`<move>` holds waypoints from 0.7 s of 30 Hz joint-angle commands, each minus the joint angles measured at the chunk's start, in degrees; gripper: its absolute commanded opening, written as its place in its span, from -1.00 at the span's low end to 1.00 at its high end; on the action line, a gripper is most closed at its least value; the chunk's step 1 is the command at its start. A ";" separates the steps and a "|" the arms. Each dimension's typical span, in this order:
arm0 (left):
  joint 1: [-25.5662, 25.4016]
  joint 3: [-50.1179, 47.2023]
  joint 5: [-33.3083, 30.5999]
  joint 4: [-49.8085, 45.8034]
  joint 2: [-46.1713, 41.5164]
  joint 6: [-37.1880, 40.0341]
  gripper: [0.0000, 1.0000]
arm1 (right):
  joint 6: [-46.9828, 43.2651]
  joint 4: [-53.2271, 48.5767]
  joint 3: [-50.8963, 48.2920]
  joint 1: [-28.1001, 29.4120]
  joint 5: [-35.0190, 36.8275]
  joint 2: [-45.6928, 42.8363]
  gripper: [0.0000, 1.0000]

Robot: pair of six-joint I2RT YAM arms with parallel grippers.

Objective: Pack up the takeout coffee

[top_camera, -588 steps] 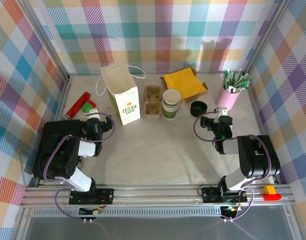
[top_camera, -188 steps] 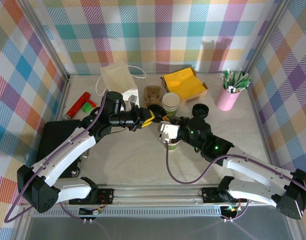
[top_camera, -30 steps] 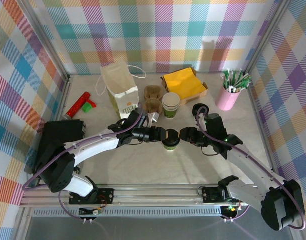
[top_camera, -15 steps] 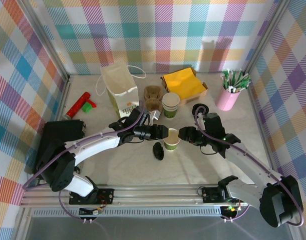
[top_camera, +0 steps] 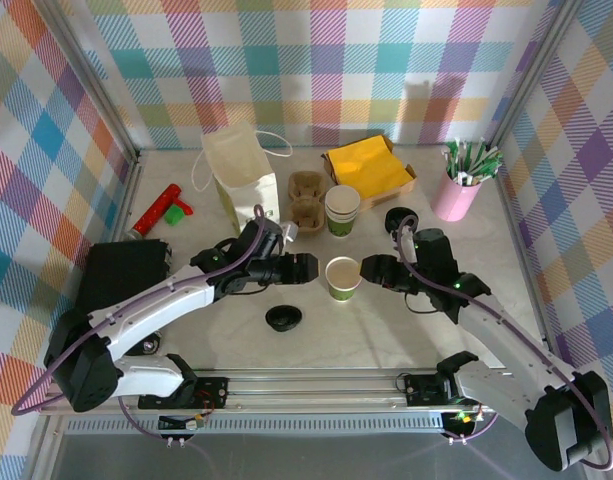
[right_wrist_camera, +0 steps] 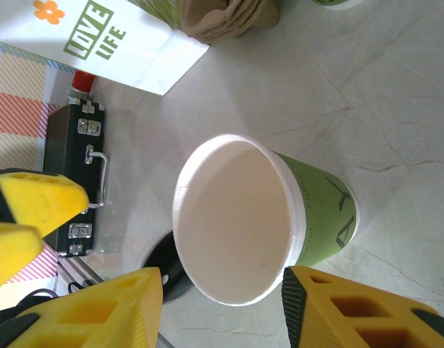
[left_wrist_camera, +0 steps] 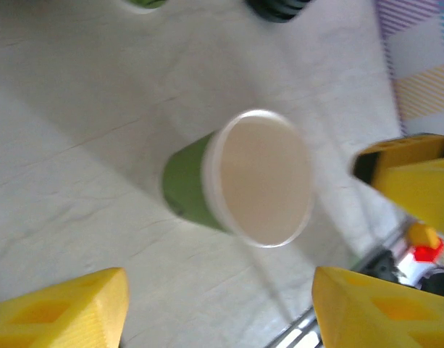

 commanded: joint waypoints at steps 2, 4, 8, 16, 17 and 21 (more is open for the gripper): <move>-0.46 -1.91 -11.08 -12.77 -0.31 -3.29 0.48 | -2.23 -1.73 -1.26 0.18 0.21 -3.00 -0.02; -0.51 -3.49 -12.02 -13.84 0.04 -4.84 0.50 | -2.67 -1.86 -1.42 0.13 0.29 -4.01 -0.02; -0.09 -6.84 -11.56 -15.12 1.71 -9.27 0.49 | -3.39 -2.59 -1.23 0.18 0.91 -5.65 -0.01; -0.05 -12.66 -11.28 -15.64 1.09 -14.21 0.37 | -4.43 -3.70 -0.95 0.11 0.74 -6.70 -0.02; -0.06 -13.35 -10.97 -15.45 0.73 -14.57 0.33 | -4.55 -3.81 -0.98 0.13 0.65 -6.76 -0.01; -0.04 -15.48 -10.42 -15.59 -1.27 -15.11 0.13 | -4.82 -3.75 -0.86 0.18 0.17 -7.16 -0.02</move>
